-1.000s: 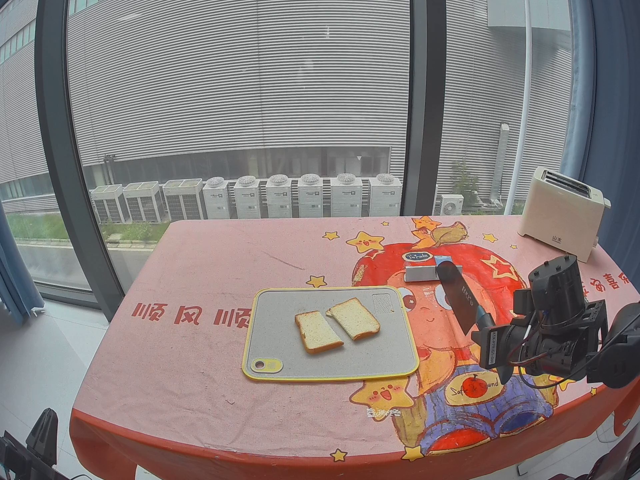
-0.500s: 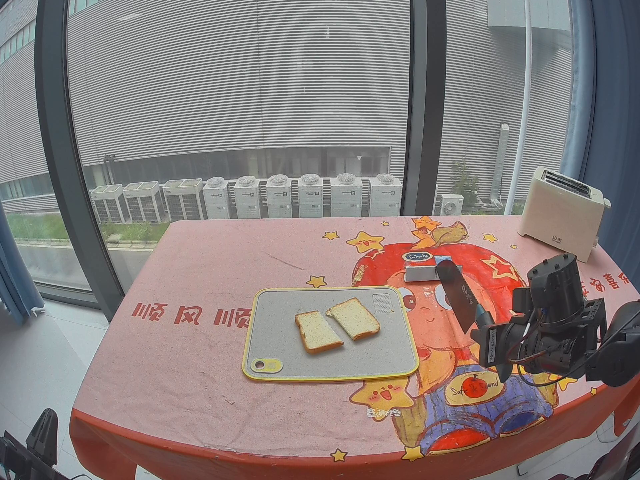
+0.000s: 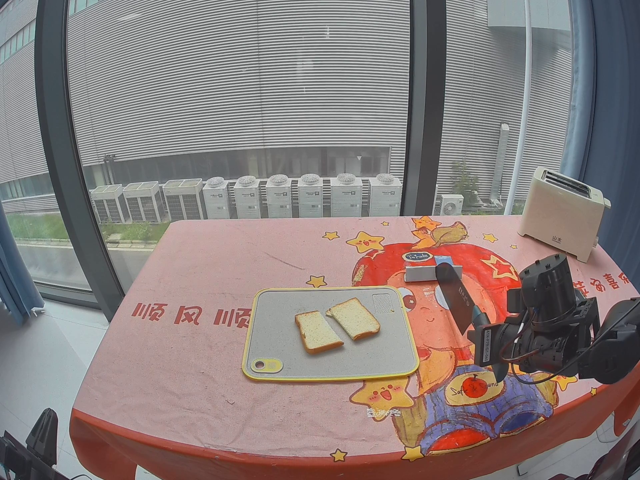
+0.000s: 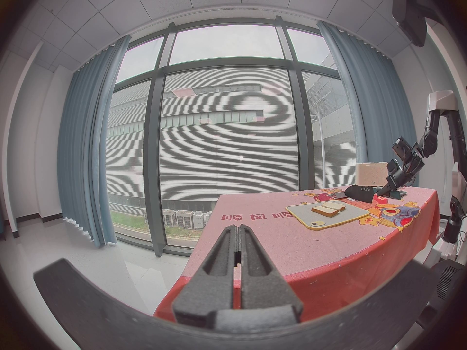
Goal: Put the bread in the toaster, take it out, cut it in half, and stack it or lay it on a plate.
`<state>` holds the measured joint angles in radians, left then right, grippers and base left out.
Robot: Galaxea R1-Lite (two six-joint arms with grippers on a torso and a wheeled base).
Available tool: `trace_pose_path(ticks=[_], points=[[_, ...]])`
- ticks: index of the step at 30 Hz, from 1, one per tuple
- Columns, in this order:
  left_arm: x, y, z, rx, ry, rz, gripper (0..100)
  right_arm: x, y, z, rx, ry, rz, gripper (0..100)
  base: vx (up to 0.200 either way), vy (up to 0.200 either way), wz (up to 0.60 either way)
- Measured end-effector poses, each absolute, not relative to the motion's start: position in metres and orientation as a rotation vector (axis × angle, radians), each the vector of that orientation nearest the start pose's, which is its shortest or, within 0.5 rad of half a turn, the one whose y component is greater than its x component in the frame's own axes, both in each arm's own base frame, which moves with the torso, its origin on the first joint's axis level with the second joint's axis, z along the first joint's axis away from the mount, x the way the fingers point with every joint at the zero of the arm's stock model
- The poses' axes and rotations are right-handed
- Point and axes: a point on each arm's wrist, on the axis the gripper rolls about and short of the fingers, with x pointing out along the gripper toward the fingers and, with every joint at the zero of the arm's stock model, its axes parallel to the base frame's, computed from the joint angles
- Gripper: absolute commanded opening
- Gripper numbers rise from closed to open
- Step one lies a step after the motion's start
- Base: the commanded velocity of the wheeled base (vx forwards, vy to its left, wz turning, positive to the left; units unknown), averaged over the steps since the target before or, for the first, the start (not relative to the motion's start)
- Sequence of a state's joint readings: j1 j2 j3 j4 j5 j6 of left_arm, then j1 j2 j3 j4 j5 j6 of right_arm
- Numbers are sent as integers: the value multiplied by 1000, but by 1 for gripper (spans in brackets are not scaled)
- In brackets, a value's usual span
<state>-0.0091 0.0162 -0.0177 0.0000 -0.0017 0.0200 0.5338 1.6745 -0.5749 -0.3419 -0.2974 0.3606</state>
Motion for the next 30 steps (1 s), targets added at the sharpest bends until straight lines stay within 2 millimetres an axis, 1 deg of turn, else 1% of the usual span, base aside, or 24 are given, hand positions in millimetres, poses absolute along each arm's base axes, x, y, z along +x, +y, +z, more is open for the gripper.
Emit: trace_pose_path(ticks=[21,22,30], points=[[-23,0,81,20,-2,-11,0,221,123,104,31,733,94,0,0,0,0],[-23,0,81,20,-2,-11,0,221,123,104,31,733,94,100,0,0,0],[-23,0,81,20,-2,-11,0,221,123,104,37,732,94,100,0,0,0]])
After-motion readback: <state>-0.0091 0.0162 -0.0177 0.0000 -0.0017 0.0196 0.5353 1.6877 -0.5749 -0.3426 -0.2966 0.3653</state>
